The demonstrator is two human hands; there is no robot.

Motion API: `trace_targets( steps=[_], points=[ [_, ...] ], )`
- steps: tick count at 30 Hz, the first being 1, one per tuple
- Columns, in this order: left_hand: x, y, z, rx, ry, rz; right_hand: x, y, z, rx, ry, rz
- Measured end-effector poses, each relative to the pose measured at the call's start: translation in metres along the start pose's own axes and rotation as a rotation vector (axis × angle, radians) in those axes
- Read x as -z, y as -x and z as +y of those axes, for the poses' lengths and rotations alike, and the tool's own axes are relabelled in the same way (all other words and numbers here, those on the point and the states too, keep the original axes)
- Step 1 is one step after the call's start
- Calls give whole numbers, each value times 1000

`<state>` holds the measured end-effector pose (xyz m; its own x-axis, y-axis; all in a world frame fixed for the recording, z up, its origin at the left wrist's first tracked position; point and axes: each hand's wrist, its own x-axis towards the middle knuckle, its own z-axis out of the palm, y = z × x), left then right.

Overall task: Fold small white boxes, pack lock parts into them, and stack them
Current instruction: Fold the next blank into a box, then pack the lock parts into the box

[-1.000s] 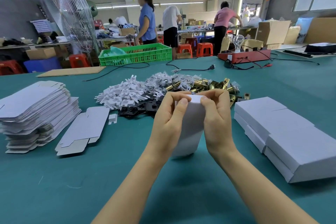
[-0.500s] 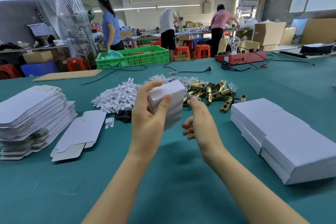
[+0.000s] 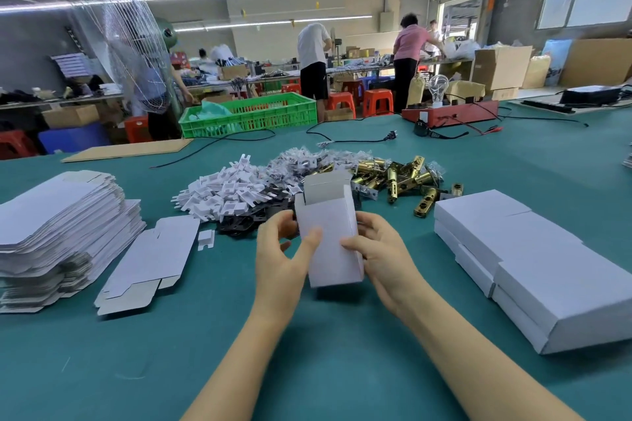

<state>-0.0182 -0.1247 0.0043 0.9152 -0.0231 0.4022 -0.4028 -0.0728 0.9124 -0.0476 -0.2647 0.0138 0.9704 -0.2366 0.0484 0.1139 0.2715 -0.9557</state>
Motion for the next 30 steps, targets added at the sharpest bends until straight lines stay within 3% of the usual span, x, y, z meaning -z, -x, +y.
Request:
trace_targets(
  steps=[5, 12, 24, 30],
  points=[
    [2, -1, -9, 193, 223, -170, -3, -1, 9, 28, -54, -131],
    [-1, 0, -14, 193, 201, -127, -3, 0, 18, 157, 140, -148],
    [4, -3, -19, 196, 241, -138, 5, -5, 19, 81, 12, -231],
    [1, -4, -19, 164, 211, -128, 10, -6, 12, -63, -116, -297]
  ],
)
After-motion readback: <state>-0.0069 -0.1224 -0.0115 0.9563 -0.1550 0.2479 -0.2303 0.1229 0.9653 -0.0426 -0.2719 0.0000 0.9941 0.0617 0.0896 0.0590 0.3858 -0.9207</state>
